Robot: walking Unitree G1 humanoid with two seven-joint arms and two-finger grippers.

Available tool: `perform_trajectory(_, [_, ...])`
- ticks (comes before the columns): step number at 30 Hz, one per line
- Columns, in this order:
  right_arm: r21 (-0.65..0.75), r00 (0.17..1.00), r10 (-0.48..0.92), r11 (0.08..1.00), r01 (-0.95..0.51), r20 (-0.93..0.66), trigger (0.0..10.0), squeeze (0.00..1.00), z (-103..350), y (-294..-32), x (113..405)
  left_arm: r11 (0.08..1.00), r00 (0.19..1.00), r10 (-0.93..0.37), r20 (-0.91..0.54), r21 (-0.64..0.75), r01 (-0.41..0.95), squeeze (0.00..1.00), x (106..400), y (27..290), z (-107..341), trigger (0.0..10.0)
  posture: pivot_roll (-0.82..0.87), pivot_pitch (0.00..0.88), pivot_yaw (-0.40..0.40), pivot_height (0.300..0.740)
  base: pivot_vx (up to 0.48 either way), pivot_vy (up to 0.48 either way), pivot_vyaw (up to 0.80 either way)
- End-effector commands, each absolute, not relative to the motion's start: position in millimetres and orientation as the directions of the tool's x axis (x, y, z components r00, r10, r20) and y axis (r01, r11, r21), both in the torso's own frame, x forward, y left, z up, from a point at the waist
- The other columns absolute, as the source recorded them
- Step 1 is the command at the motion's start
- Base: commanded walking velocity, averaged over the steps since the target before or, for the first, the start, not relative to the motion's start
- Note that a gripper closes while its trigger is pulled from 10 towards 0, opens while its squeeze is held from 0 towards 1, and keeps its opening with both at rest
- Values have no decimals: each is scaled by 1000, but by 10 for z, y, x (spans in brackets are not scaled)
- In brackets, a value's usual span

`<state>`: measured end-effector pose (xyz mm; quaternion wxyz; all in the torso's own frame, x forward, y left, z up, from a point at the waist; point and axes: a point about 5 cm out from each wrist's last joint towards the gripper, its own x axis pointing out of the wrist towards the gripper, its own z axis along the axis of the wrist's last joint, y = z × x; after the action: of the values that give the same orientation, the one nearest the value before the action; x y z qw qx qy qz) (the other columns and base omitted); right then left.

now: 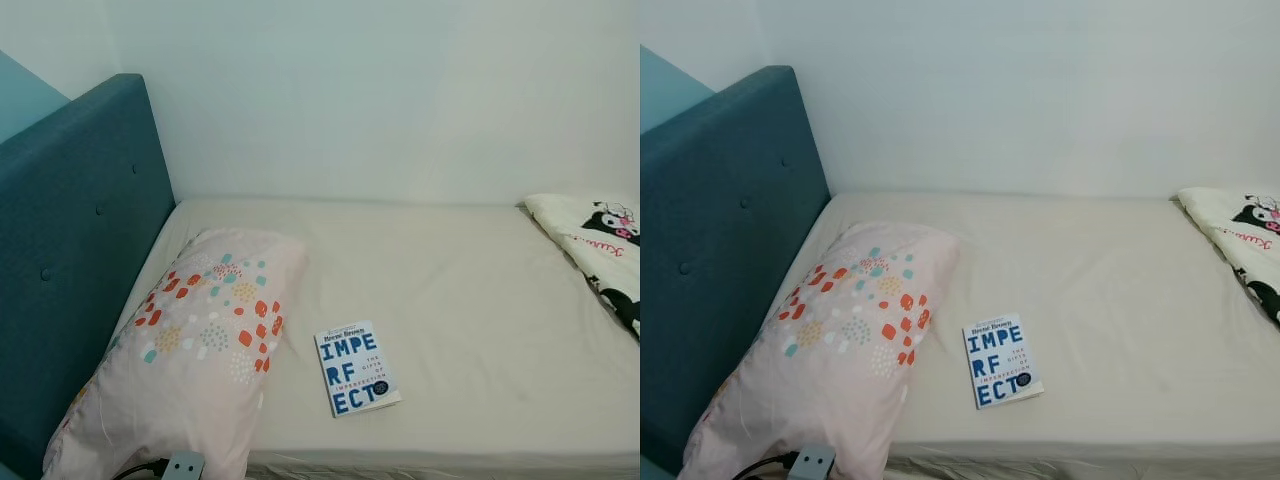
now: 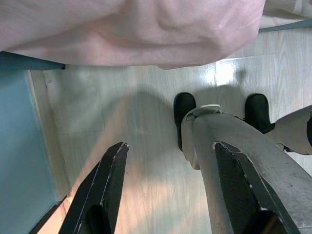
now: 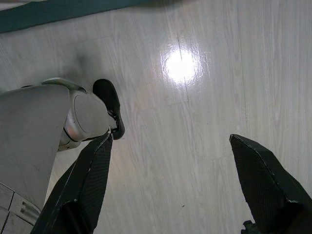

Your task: Clean up the room

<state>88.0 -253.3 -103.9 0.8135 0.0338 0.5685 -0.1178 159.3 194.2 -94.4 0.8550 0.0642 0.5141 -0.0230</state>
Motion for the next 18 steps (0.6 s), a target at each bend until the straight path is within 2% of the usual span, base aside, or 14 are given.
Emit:
perform_trajectory(1, [-137, 272, -144, 989, 47, -951, 10000, 0, -1058, -2447, 928, 984, 438, 22, -899, 97, 152, 0, 1503, 1941, -981, 10000, -16, 0, -59, 740, 0, 0, 0])
perform_trajectory(18, [-145, 276, -149, 989, 35, -950, 10000, 0, -1058, -2408, 978, 982, 435, 23, -900, 101, 157, 0, 1507, 1938, -980, 10000, -14, 0, -59, 740, 0, 0, 0])
